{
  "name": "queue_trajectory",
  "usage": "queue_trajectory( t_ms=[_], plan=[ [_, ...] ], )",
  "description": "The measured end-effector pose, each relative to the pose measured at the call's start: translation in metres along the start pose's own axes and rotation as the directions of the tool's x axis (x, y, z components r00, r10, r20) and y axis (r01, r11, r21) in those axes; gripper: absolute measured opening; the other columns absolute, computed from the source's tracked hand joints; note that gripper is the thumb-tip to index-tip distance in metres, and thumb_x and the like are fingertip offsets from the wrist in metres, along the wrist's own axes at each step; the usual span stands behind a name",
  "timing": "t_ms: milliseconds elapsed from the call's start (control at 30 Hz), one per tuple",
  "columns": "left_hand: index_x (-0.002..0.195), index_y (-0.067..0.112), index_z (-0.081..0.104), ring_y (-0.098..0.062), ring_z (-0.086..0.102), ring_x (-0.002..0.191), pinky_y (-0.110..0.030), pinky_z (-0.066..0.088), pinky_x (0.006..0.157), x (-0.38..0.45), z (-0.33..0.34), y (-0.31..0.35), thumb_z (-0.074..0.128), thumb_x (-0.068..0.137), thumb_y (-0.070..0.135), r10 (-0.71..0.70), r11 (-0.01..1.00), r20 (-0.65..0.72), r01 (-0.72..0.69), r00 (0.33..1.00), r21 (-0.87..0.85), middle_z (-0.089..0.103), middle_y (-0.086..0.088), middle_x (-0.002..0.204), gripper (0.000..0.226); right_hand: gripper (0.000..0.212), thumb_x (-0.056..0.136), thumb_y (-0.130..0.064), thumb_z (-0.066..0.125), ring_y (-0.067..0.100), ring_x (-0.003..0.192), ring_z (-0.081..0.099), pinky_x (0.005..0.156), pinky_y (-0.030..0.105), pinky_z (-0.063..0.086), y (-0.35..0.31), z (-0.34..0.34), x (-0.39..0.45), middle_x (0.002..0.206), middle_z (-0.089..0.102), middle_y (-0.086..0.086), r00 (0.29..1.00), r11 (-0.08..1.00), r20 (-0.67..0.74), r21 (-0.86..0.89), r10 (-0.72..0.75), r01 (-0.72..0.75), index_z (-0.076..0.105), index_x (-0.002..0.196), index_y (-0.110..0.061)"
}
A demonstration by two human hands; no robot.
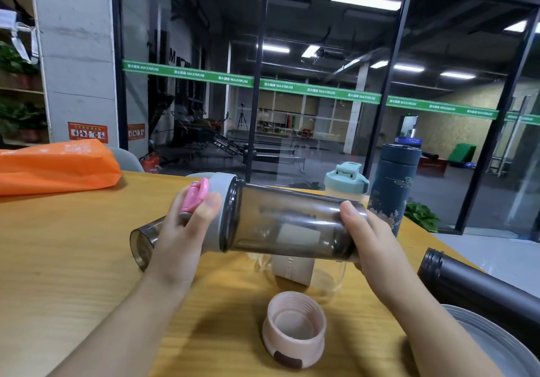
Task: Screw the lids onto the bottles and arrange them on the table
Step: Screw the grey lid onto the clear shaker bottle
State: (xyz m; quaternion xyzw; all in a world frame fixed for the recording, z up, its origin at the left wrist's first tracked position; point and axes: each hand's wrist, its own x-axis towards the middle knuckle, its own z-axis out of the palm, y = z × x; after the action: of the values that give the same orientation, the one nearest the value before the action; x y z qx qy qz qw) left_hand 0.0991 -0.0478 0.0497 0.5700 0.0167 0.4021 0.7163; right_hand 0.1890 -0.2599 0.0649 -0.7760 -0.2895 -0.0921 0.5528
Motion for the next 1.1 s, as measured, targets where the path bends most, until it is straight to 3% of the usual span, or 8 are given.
queue_trajectory(
  t_ms=[100,233,433,567,700,833,933,1100],
  plan=[
    [0.097,0.038,0.065,-0.033,0.056,0.103,-0.067,0.033,0.103,-0.0015,0.0009,0.0017,0.069,0.061,0.058,0.051,0.999,0.105,-0.051,0.993,-0.004,0.060,-0.006,0.103,0.041,0.077,0.065,-0.077,0.039,0.014,0.064,0.063,0.058,0.028,0.046,-0.0030,-0.0020,0.0011,0.082,0.068,0.012,0.999,0.997,0.009,0.058,0.052,-0.053,0.065,0.093,-0.010],
    [0.106,0.031,0.062,-0.033,0.055,0.107,-0.066,0.032,0.105,0.0002,-0.0006,-0.0008,0.067,0.065,0.058,0.060,0.998,0.137,-0.061,0.989,0.004,0.059,-0.012,0.106,0.049,0.062,0.073,-0.069,0.040,-0.003,0.043,0.049,0.042,0.011,0.034,-0.0064,-0.0004,-0.0001,0.059,0.055,-0.008,0.997,0.995,-0.009,0.050,0.081,-0.080,0.063,0.087,-0.014],
    [0.094,0.044,0.065,-0.016,0.054,0.110,-0.059,0.034,0.104,0.0040,-0.0045,-0.0059,0.067,0.060,0.066,0.058,0.998,0.075,-0.058,0.995,0.001,0.062,0.007,0.112,0.041,0.076,0.064,-0.083,0.030,0.012,0.056,0.047,0.061,0.033,0.040,-0.0037,0.0000,-0.0032,0.062,0.051,-0.005,0.999,0.995,-0.053,-0.103,-0.012,0.007,0.056,0.093,-0.018],
    [0.096,0.066,0.059,-0.019,0.047,0.131,-0.054,0.032,0.109,0.0063,-0.0046,-0.0068,0.070,0.040,0.083,-0.042,0.999,0.009,0.043,0.999,-0.022,0.054,0.010,0.139,0.060,0.062,0.067,-0.079,0.048,-0.003,0.085,0.059,0.068,0.021,0.047,-0.0074,0.0011,-0.0051,0.111,0.056,-0.023,0.996,0.995,0.049,-0.064,-0.069,0.072,0.034,0.123,-0.060],
    [0.096,0.058,0.057,-0.016,0.060,0.113,-0.048,0.048,0.095,0.0058,-0.0040,-0.0058,0.066,0.061,0.063,-0.104,0.987,-0.053,0.096,0.993,-0.130,0.063,0.006,0.124,0.036,0.090,0.069,-0.040,0.076,-0.039,0.090,0.037,0.068,0.000,0.042,-0.0098,0.0019,-0.0067,0.116,0.024,-0.047,0.980,0.987,0.123,-0.030,-0.155,0.159,0.017,0.133,-0.061],
    [0.124,0.036,0.060,-0.016,0.066,0.090,-0.043,0.056,0.076,0.0068,-0.0049,-0.0073,0.059,0.069,0.059,-0.135,0.987,-0.091,0.126,0.987,-0.101,0.069,0.002,0.106,0.059,0.101,0.071,-0.017,0.081,-0.032,0.094,0.044,0.070,0.004,0.046,-0.0060,0.0008,-0.0055,0.117,0.027,-0.054,0.964,0.977,0.172,-0.018,-0.204,0.210,0.015,0.123,-0.073],
    [0.127,0.032,0.059,-0.014,0.068,0.086,-0.044,0.057,0.075,0.0076,-0.0062,-0.0059,0.058,0.070,0.059,-0.143,0.986,-0.110,0.133,0.984,-0.096,0.071,0.001,0.105,0.063,0.103,0.065,-0.021,0.085,-0.007,0.104,0.057,0.082,0.021,0.054,-0.0061,0.0007,-0.0039,0.134,0.037,-0.034,0.959,0.970,0.178,-0.067,-0.220,0.235,0.020,0.125,-0.073],
    [0.097,0.051,0.060,-0.013,0.065,0.090,-0.044,0.055,0.079,0.0066,-0.0050,-0.0048,0.054,0.088,0.049,-0.165,0.983,-0.117,0.154,0.979,-0.095,0.068,0.011,0.103,0.011,0.100,0.045,-0.049,0.084,0.016,0.089,0.066,0.078,0.038,0.057,-0.0059,-0.0035,-0.0045,0.123,0.052,-0.012,0.959,0.955,0.161,-0.150,-0.233,0.257,0.028,0.127,-0.061]
  ],
)
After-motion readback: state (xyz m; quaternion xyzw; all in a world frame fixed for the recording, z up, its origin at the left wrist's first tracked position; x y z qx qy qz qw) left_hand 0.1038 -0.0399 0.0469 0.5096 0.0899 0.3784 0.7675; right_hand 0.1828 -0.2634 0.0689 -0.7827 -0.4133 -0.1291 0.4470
